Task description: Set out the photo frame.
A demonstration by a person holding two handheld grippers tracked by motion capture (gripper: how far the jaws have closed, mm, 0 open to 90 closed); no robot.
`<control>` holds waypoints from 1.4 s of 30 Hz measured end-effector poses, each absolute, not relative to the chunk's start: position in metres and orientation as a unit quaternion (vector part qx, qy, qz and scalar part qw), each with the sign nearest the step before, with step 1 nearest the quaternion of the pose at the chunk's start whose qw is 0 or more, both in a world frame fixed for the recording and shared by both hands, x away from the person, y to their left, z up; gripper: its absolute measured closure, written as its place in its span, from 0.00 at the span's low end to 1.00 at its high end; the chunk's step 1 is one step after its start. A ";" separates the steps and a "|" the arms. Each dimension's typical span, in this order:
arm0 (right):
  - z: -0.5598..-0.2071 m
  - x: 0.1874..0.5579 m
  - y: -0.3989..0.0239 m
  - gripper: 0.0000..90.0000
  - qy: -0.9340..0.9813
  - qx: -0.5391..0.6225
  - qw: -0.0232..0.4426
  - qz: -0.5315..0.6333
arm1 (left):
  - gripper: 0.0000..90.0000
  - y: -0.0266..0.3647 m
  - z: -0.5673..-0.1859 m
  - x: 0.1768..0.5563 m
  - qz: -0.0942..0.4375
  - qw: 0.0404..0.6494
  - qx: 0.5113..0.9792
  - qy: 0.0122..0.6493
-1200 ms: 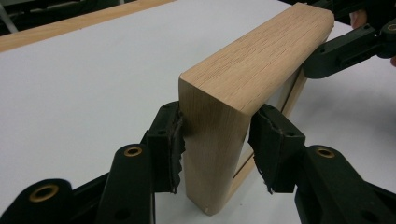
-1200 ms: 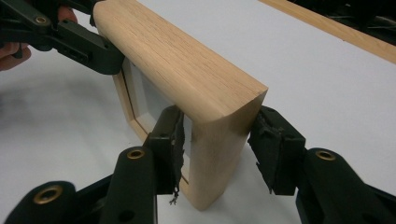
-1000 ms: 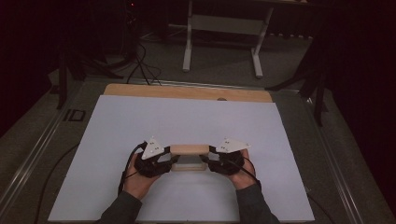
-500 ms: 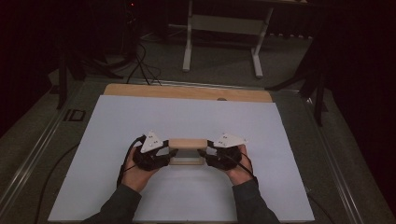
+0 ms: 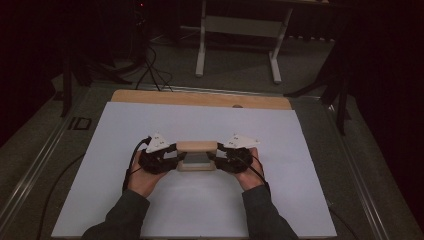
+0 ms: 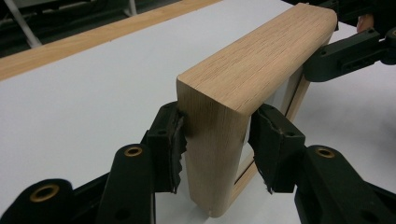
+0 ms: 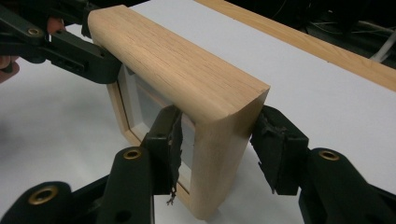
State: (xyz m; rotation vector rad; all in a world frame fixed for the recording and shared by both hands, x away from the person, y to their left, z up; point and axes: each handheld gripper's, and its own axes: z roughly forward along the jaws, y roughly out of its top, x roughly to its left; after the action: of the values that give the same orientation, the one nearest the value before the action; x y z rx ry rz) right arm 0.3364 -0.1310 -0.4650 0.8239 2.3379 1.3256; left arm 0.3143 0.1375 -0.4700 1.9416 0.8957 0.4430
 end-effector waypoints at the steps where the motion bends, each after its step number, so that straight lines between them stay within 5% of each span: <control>1: -0.465 0.336 -0.131 0.59 0.820 0.289 0.165 0.465 | 0.61 0.138 -0.470 0.314 0.180 0.461 0.789 0.364; 42: -0.478 0.362 -0.131 0.57 0.803 0.335 0.164 0.465 | 0.60 0.131 -0.479 0.351 0.163 0.460 0.788 0.375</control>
State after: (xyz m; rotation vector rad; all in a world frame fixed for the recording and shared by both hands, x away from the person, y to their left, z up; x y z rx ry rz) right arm 0.3624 -0.1315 -0.4780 0.9543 2.2907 1.3248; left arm 0.3505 0.1307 -0.4790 1.9401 0.9232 0.4024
